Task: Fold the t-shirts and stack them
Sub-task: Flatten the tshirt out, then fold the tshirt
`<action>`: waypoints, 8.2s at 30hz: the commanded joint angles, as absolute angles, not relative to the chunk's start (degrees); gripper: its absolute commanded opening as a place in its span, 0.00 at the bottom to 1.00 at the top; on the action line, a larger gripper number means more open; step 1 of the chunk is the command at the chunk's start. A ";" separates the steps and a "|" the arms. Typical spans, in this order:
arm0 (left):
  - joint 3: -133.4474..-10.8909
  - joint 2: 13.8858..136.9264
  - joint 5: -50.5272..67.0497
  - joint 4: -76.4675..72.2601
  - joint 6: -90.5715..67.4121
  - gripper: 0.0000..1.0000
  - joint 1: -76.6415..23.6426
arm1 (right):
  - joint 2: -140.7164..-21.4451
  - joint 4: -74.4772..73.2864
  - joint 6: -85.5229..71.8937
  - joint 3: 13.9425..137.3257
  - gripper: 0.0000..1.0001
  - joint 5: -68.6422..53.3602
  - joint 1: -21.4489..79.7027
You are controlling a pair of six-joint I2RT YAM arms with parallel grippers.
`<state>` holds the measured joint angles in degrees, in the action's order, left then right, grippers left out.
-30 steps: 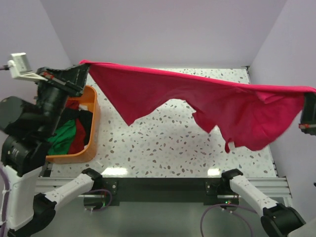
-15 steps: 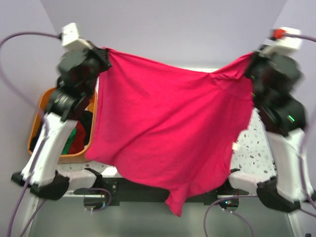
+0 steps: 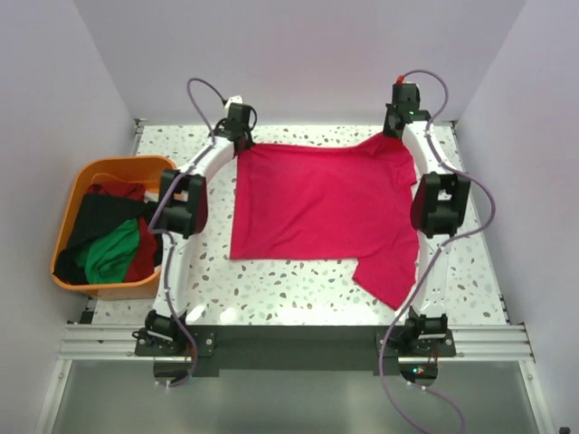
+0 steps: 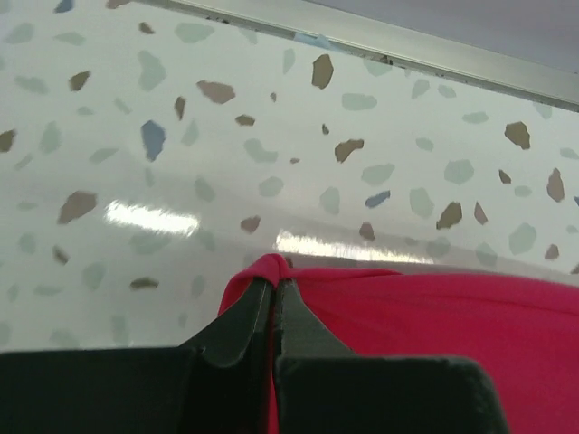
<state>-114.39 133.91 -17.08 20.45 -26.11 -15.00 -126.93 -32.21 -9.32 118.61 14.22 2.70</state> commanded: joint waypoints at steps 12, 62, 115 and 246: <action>-121.12 141.86 -5.45 3.43 -25.05 0.00 -12.22 | -134.04 -24.17 -7.82 126.58 0.00 11.60 2.72; -46.16 82.45 -9.32 20.21 -41.74 1.00 -22.41 | -62.16 -49.47 -27.32 46.33 0.99 7.46 6.93; -57.38 89.19 -2.64 18.37 -42.72 0.00 -18.72 | -74.08 -34.38 -32.08 59.58 0.00 11.26 8.45; -40.96 92.12 10.29 13.62 -60.19 1.00 -40.67 | -147.47 -42.37 -5.10 128.66 0.99 -7.65 7.64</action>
<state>-46.15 90.89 5.04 7.38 -49.34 -34.39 -141.49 -40.25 -11.51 124.86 -5.23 3.60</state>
